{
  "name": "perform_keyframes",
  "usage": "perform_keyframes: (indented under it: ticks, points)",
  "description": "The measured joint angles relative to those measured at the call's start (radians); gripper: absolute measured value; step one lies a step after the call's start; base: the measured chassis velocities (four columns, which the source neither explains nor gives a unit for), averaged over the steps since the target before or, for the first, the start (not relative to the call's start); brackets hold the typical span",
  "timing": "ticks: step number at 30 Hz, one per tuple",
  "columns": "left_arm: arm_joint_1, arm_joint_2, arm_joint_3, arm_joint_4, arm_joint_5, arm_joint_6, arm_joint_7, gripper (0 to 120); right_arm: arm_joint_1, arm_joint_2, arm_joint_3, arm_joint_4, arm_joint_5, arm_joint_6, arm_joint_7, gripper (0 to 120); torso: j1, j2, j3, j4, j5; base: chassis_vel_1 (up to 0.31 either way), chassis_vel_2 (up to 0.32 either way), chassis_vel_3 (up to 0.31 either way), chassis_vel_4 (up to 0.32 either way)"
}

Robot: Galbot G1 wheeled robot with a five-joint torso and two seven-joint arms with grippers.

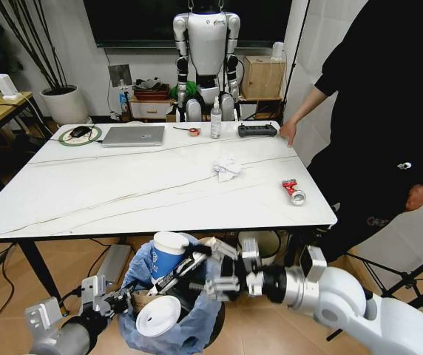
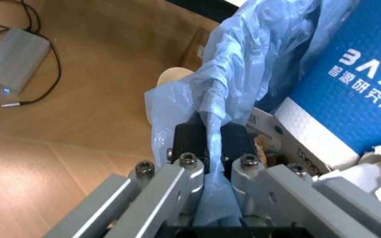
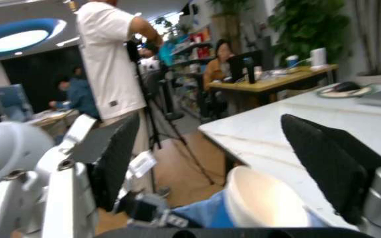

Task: Pick up the trash bin and place the trash from the table into it.

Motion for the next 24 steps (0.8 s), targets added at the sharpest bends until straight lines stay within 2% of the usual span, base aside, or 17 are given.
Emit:
perform_keyframes:
  ticks: [3,5,8,11,12,18,24]
  points:
    - [0.0,-0.001,0.001,0.0,0.003,0.0,0.001,0,-0.004,-0.006,0.018,0.001,0.006,0.004,0.015,88,0.0,0.0,0.0,0.0001,0.0,0.0,0.0,0.0,0.0]
    - [0.0,-0.002,0.003,0.001,0.007,-0.002,0.002,0,-0.015,-0.021,0.043,0.009,0.014,0.007,0.025,98,0.0,0.0,0.0,0.0,0.0,0.0,0.0,0.0,0.0]
    - [-0.002,-0.003,0.007,0.004,0.012,-0.004,0.003,0,-0.033,-0.037,0.089,0.03,0.024,-0.003,0.068,100,0.0,0.0,0.0,-0.0004,-0.0002,0.0,0.0,0.0,0.0]
    - [-0.002,-0.003,0.006,0.003,0.017,-0.005,0.007,0,-0.015,-0.015,0.14,-0.006,0.011,-0.036,0.192,100,0.0,0.0,0.0,-0.0001,-0.0001,0.0,0.0,0.0,0.0]
    - [-0.002,-0.003,0.006,0.003,0.017,-0.005,0.007,0,-0.015,-0.015,0.14,-0.006,0.011,-0.036,0.192,100,0.0,0.0,0.0,-0.0001,-0.0001,0.0,0.0,0.0,0.0]
    - [0.002,-0.005,0.005,-0.004,0.038,-0.008,0.016,0,0.005,0.032,0.234,-0.176,-0.027,-0.142,0.425,100,0.0,0.0,0.0,-0.0001,0.0,0.0,0.0,0.0,0.0]
    - [0.0,-0.006,0.007,-0.005,0.044,-0.011,0.021,0,0.001,0.065,0.278,-0.271,-0.113,-0.18,0.526,100,0.0,0.0,0.0,-0.0001,0.0,0.0,0.0,0.0,0.0]
